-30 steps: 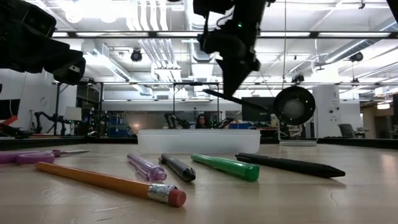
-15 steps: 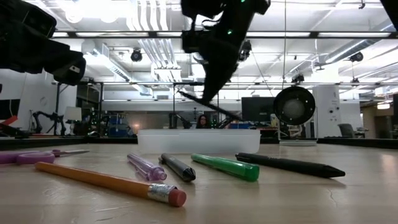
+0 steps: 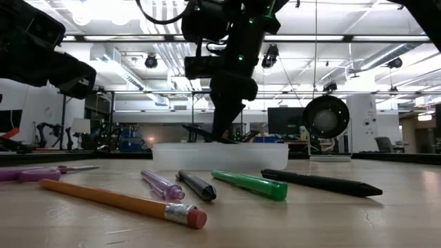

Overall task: Pick & place school supplies into a supply box
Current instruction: Put the black pen into the supply box

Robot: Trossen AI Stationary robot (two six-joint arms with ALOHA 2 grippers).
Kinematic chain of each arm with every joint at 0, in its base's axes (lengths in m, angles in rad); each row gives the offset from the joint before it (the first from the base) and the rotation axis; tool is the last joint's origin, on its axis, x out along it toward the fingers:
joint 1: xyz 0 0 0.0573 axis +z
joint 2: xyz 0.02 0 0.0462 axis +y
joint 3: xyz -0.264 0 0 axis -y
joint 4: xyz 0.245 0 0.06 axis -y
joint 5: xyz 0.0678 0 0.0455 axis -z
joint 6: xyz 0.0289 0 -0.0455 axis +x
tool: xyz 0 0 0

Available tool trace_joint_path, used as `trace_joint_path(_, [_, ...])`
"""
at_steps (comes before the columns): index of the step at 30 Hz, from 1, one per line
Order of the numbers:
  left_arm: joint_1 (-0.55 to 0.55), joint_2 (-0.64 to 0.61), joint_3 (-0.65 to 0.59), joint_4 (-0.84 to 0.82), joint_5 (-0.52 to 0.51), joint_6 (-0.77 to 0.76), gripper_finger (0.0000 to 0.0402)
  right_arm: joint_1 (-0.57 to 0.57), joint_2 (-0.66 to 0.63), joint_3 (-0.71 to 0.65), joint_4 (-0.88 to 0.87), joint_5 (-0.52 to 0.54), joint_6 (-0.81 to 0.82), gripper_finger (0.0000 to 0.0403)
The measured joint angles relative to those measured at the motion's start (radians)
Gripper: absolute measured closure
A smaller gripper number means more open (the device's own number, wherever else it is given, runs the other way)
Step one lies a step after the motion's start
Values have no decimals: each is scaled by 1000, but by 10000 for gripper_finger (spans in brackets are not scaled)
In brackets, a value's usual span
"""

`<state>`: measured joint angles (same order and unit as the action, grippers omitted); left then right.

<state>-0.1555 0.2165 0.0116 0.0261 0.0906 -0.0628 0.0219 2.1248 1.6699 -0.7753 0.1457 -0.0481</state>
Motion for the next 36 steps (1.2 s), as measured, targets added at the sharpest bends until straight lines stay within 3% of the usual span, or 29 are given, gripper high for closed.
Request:
trace_joint_path(17, [0, 26, 0, 0, 0, 0, 303, 0, 6, 13, -63, 3, 67, 320])
trace_joint_path(32, [0, 26, 0, 0, 0, 0, 303, 0, -23, 12, -121, -3, 502, 329])
trace_joint_path(36, [0, 26, 0, 0, 0, 0, 303, -1, -24, 14, -137, -121, 614, 334])
